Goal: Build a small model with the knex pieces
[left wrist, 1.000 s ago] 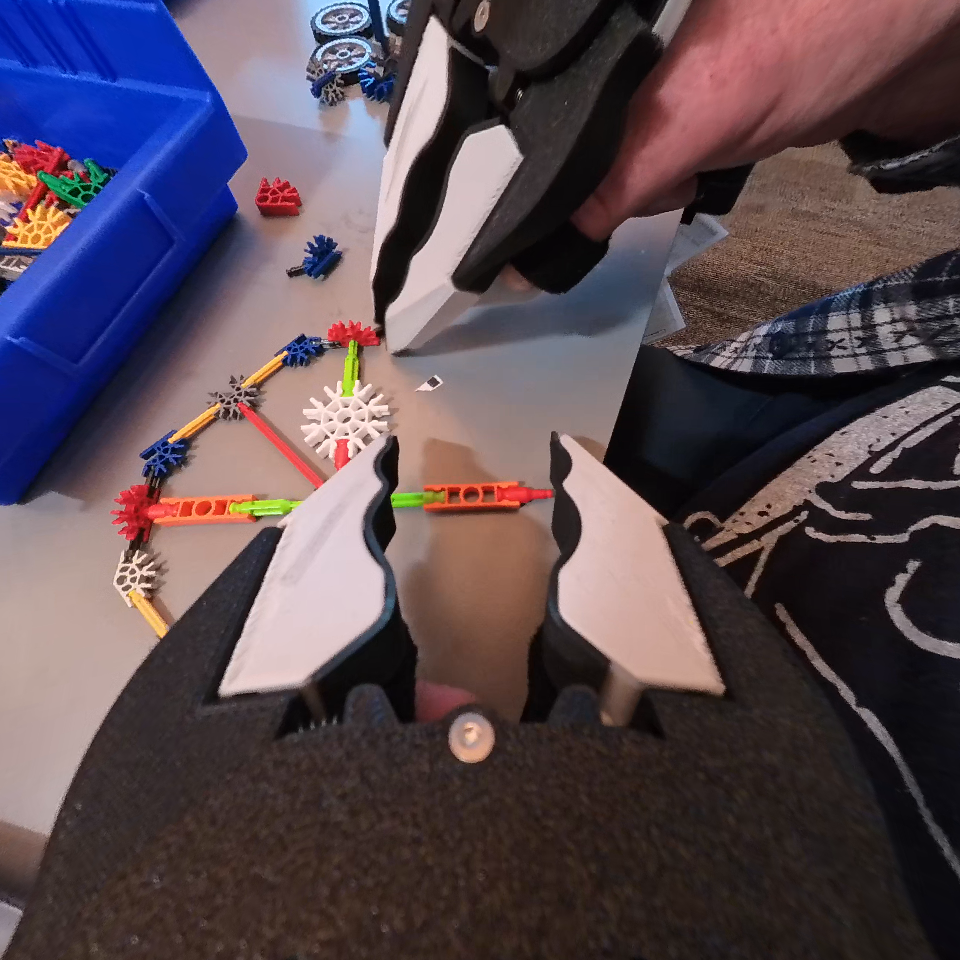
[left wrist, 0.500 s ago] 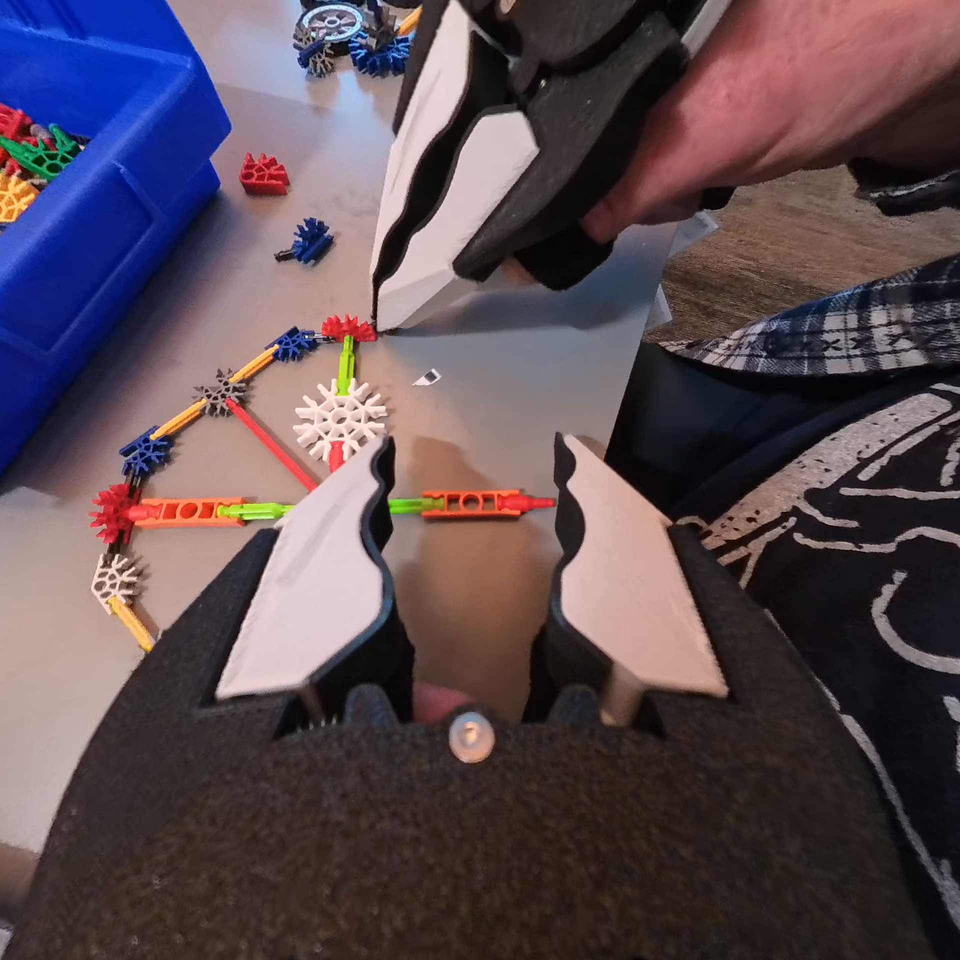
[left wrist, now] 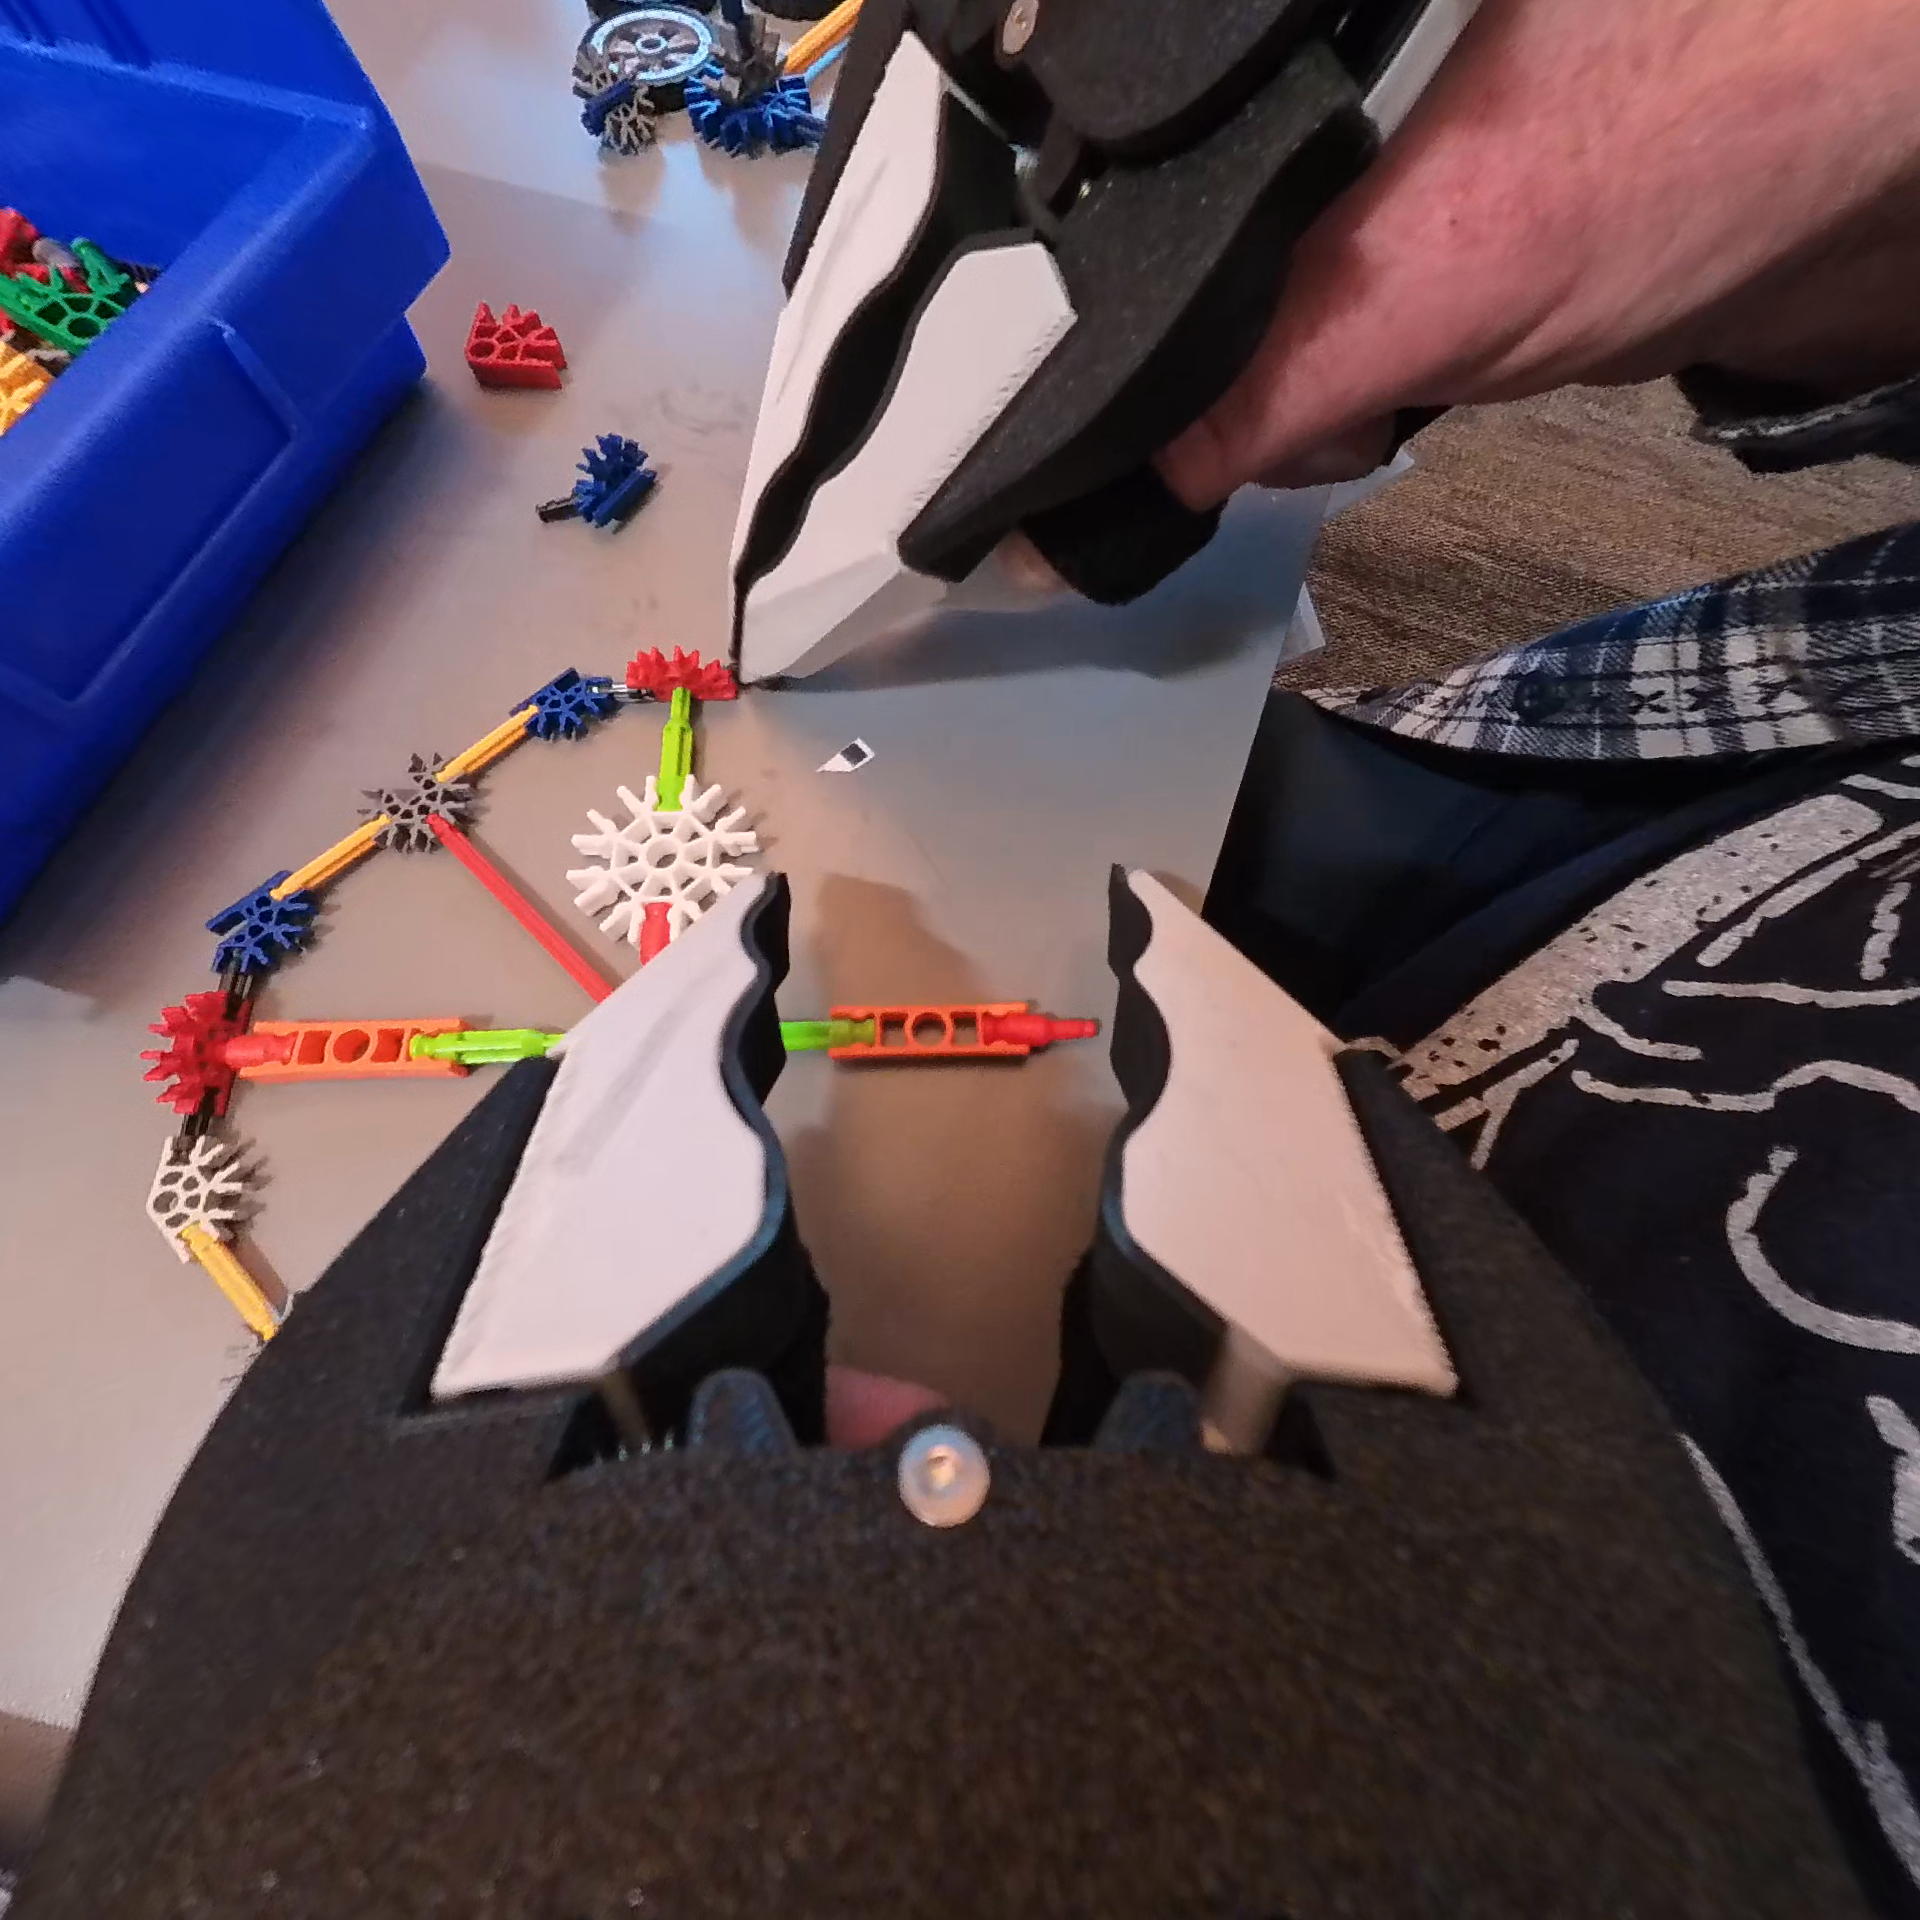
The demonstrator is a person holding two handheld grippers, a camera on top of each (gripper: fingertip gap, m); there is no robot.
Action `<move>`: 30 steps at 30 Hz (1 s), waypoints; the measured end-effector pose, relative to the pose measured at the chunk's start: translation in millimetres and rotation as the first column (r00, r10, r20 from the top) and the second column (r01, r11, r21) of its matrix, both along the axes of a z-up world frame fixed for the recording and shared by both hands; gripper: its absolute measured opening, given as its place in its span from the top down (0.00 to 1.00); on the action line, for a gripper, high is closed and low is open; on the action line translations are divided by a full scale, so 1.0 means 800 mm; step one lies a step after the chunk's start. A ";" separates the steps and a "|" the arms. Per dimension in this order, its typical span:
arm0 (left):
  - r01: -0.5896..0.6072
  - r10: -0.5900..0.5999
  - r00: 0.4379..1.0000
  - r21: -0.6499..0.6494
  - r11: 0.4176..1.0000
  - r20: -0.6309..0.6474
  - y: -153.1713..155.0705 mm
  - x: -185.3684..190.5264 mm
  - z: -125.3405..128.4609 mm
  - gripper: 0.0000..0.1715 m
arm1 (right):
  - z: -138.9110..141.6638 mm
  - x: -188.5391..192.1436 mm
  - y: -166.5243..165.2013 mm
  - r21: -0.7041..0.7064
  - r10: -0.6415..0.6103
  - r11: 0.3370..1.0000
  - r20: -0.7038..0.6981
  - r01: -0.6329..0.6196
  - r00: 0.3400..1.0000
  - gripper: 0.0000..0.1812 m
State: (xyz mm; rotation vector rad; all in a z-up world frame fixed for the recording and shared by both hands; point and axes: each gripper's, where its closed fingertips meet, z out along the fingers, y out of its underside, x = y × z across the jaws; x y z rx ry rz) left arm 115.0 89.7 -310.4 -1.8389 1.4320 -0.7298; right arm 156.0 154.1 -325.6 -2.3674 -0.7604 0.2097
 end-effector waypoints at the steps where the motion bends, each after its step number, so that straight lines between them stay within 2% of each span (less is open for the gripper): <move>1: 0.000 0.000 1.000 0.000 1.000 0.000 0.000 0.000 0.000 0.65 | 0.000 0.000 0.000 0.000 0.000 1.000 0.000 0.000 1.000 0.99; 5: -0.003 0.003 1.000 0.000 1.000 -0.001 0.000 0.000 0.000 0.65 | 0.000 -0.001 -0.001 0.003 0.004 1.000 0.002 -0.004 1.000 0.98; 8: -0.008 0.008 1.000 0.005 1.000 0.000 0.001 0.000 0.000 0.64 | 0.000 -0.001 -0.001 0.005 -0.006 1.000 0.000 0.006 1.000 0.91; 12: -0.008 0.008 1.000 0.009 1.000 -0.014 0.001 0.000 -0.002 0.64 | 0.000 -0.003 0.000 0.013 -0.021 1.000 -0.029 0.021 0.999 0.90; 30: 0.020 -0.022 0.998 -0.040 0.999 -0.056 -0.004 0.001 -0.010 0.65 | 0.000 -0.005 0.007 0.095 -0.073 0.993 -0.008 0.074 0.997 0.97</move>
